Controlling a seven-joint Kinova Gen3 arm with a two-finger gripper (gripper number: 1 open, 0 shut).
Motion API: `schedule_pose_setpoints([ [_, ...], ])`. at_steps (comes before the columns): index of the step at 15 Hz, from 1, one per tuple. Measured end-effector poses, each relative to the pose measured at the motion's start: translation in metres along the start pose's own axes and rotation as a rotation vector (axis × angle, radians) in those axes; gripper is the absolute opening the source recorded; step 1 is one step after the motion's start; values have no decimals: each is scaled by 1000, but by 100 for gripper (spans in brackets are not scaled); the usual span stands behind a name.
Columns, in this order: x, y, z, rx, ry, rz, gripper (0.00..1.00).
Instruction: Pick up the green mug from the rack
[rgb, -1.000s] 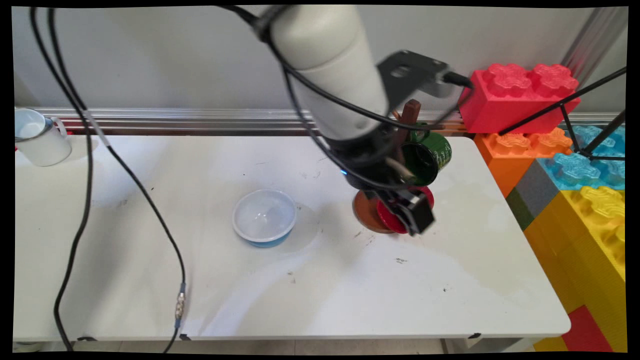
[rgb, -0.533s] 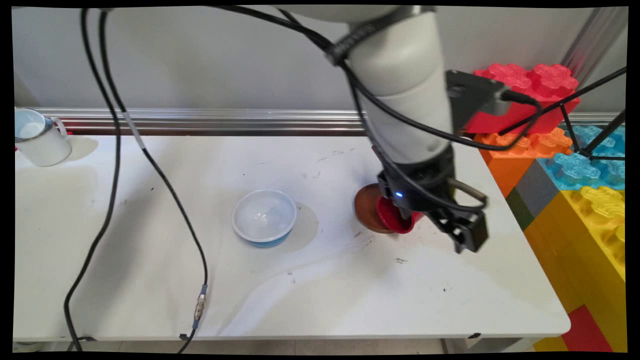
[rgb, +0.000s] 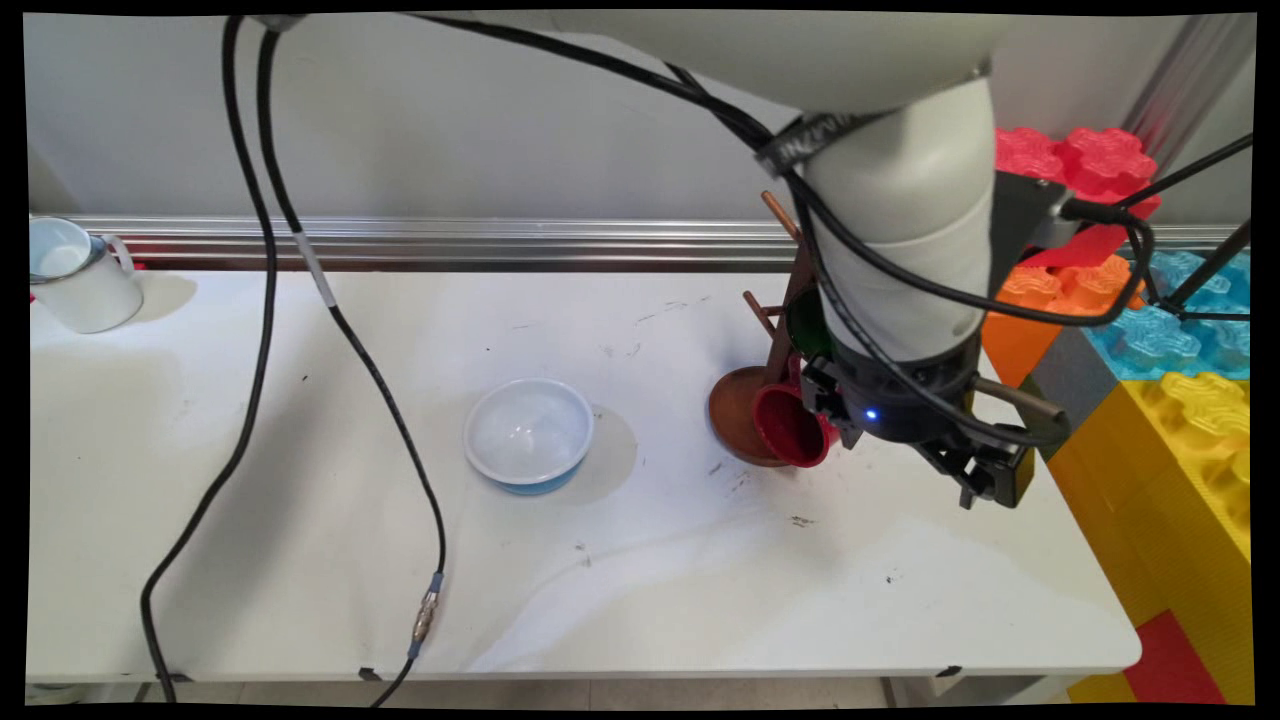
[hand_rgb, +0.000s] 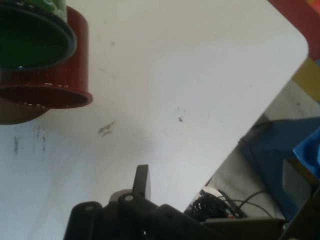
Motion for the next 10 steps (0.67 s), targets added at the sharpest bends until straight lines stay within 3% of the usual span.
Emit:
schedule_pose_setpoints([
  [10, -10, 14, 17, 111, 49, -100, 100],
])
